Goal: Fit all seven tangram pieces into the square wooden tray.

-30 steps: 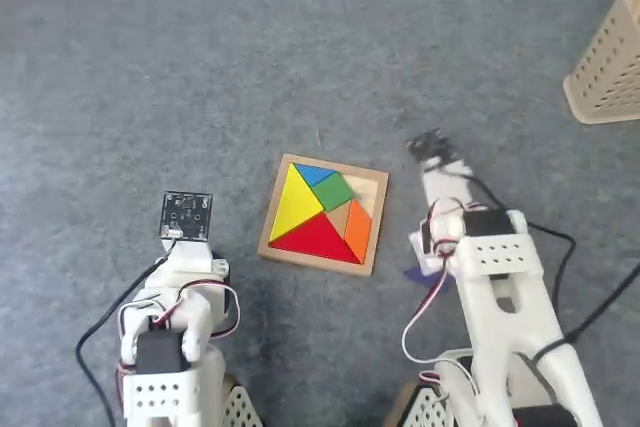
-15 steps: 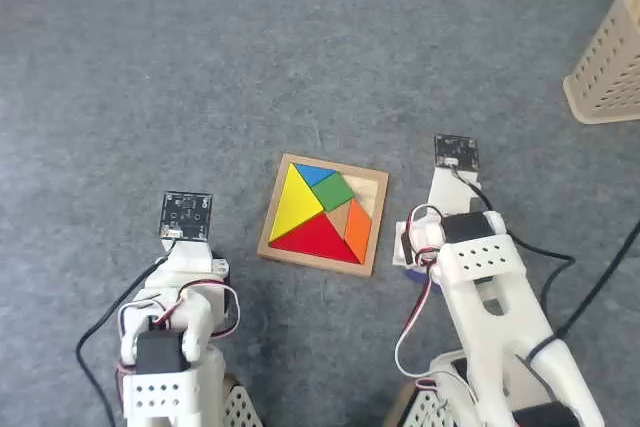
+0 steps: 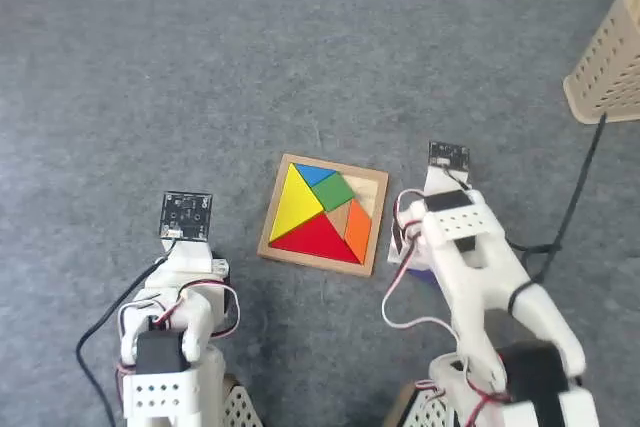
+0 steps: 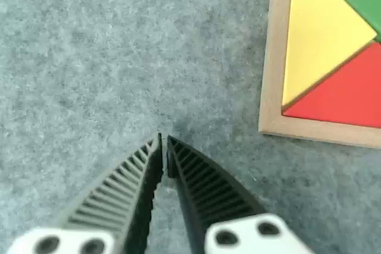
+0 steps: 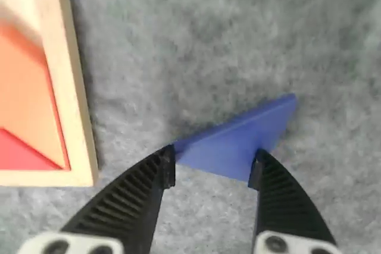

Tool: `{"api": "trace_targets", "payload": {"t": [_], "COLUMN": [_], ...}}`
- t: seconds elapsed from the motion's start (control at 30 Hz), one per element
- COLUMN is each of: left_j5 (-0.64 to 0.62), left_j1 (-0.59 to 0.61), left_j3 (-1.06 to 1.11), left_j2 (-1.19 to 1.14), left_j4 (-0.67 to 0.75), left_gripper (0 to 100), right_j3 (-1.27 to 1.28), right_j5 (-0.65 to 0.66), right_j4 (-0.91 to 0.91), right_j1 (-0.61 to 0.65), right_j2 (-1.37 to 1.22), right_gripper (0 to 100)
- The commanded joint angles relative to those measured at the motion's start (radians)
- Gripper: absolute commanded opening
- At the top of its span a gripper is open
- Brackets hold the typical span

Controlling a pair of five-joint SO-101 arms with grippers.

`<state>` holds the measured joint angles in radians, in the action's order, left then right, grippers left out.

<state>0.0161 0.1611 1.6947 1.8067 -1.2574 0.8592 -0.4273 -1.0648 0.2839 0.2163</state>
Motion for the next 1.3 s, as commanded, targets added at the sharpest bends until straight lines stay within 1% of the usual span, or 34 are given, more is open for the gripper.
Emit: {"api": "trace_targets", "payload": {"t": [0.0, 0.03, 0.07, 0.2, 0.27, 0.33, 0.4, 0.5, 0.57, 0.7, 0.87, 0.93, 1.27], "left_j5": [0.003, 0.003, 0.003, 0.003, 0.003, 0.003, 0.003, 0.003, 0.003, 0.003, 0.003, 0.003, 0.003], "left_j1": [-0.005, -0.005, -0.005, -0.005, -0.005, -0.005, -0.005, -0.005, -0.005, -0.005, -0.005, -0.005, -0.005], "left_j3": [-0.010, -0.010, -0.010, -0.010, -0.010, -0.010, -0.010, -0.010, -0.010, -0.010, -0.010, -0.010, -0.010], "left_j2": [0.018, 0.018, 0.018, 0.018, 0.018, 0.018, 0.018, 0.018, 0.018, 0.018, 0.018, 0.018, 0.018], "left_j4": [-0.006, -0.006, -0.006, -0.006, -0.006, -0.006, -0.006, -0.006, -0.006, -0.006, -0.006, -0.006, -0.006], "left_gripper": [2, 2, 2, 2, 2, 2, 2, 2, 2, 2, 2, 2, 2], "right_j3": [-0.058, -0.081, -0.109, -0.221, -0.279, -0.341, -0.400, -0.468, -0.502, -0.542, -0.528, -0.517, -0.545], "right_j5": [-0.006, 0.021, 0.077, 0.356, 0.430, 0.446, 0.391, 0.250, 0.158, -0.035, -0.224, -0.253, -0.252], "right_j4": [0.013, 0.013, 0.012, 0.013, 0.012, -0.001, -0.058, -0.150, -0.177, -0.177, -0.136, -0.120, -0.114], "right_j1": [-0.074, -0.101, -0.120, -0.176, -0.191, -0.208, -0.228, -0.237, -0.237, -0.232, -0.231, -0.236, -0.248], "right_j2": [-0.081, -0.093, -0.105, -0.177, -0.222, -0.257, -0.275, -0.277, -0.277, -0.288, -0.292, -0.309, -0.464], "right_gripper": [19.0, 19.0, 18.9, 18.9, 19.0, 18.9, 18.8, 19.0, 19.1, 19.2, 19.2, 19.2, 19.1]}}
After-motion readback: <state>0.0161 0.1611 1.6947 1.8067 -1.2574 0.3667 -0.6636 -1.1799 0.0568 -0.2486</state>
